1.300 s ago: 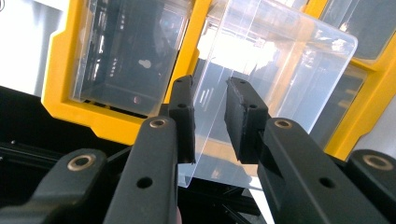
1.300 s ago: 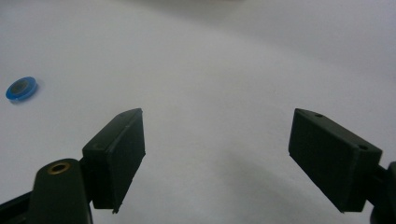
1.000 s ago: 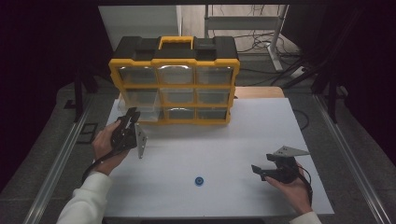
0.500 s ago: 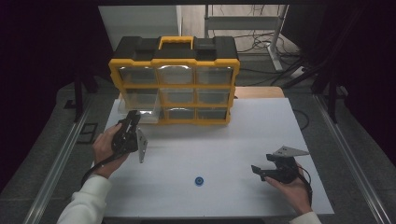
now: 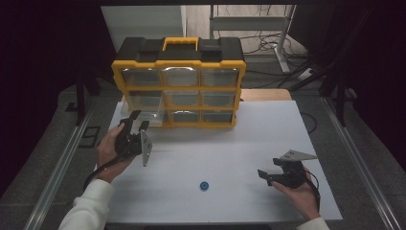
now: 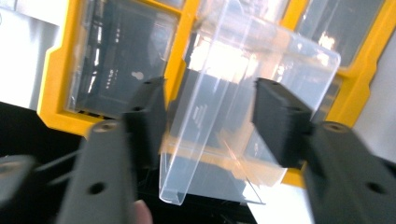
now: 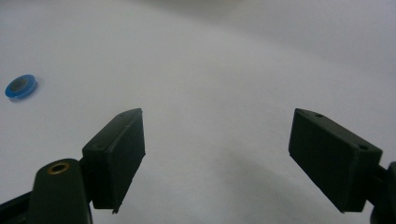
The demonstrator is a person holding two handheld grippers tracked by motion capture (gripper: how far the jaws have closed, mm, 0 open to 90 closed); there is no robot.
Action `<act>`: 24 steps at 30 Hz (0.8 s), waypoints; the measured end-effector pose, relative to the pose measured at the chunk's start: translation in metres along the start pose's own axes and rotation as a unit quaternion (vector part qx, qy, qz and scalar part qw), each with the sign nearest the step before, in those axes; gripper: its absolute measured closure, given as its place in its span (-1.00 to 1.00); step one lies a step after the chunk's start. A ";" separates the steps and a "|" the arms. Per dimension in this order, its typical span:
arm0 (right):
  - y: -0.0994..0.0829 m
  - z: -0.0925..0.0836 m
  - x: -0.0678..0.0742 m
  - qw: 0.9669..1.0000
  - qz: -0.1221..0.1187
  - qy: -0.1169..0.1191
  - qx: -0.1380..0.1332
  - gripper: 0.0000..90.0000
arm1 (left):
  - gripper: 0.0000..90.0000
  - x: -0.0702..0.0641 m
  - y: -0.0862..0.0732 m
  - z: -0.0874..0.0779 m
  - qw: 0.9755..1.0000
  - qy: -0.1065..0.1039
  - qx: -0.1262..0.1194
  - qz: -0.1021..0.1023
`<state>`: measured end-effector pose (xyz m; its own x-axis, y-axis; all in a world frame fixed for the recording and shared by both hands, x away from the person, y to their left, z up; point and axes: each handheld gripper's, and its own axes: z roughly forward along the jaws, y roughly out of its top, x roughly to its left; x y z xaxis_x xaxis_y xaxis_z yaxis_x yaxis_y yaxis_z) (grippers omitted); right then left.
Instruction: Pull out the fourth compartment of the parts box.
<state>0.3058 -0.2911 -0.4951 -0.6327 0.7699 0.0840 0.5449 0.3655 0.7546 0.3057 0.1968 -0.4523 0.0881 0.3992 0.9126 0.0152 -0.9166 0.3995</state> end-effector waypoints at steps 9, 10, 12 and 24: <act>0.000 0.000 0.000 1.000 0.000 0.000 0.000 -0.58 | -0.52 0.011 0.008 -0.013 0.991 -0.071 0.017 -0.115; 0.000 0.000 0.000 1.000 0.000 0.000 0.000 -0.58 | -0.53 0.012 0.008 -0.014 0.988 -0.084 0.015 -0.127; 0.000 0.000 0.001 1.000 -0.002 0.002 -0.001 -0.58 | -0.56 0.011 0.009 -0.017 0.983 -0.107 0.016 -0.145; 0.000 -0.001 0.001 1.000 0.000 0.003 -0.003 -0.58 | -0.57 0.005 0.006 -0.027 0.936 -0.222 0.051 -0.269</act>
<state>0.3047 -0.2913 -0.4946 -0.6362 0.7666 0.0871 0.5413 0.3630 0.7584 0.2792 0.1937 -0.4431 0.4453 0.7759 0.4469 0.2686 -0.5919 0.7600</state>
